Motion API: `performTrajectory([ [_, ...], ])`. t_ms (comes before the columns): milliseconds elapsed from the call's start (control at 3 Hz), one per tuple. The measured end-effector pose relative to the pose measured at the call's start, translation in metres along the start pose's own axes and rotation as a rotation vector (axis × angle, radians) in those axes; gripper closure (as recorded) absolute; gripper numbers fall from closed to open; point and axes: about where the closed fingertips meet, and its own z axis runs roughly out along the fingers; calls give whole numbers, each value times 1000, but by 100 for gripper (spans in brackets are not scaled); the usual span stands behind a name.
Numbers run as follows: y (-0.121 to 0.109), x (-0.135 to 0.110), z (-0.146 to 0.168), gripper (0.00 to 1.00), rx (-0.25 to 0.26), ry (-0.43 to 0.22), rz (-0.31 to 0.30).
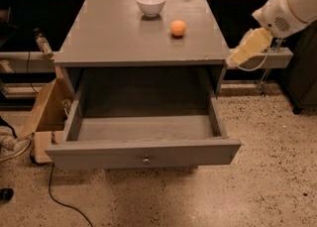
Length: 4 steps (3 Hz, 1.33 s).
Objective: Place orange into top drawer
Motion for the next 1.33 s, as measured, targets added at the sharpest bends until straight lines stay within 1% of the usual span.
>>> performTrajectory([
  [333,-29,-24,48,0,23,-91,59],
  [667,-71,-52,118,0,37,-211,166],
  [1000,-97,-65,157,0,38,-283,240],
  [1333,-122,-75,195,0,71,-329,325],
])
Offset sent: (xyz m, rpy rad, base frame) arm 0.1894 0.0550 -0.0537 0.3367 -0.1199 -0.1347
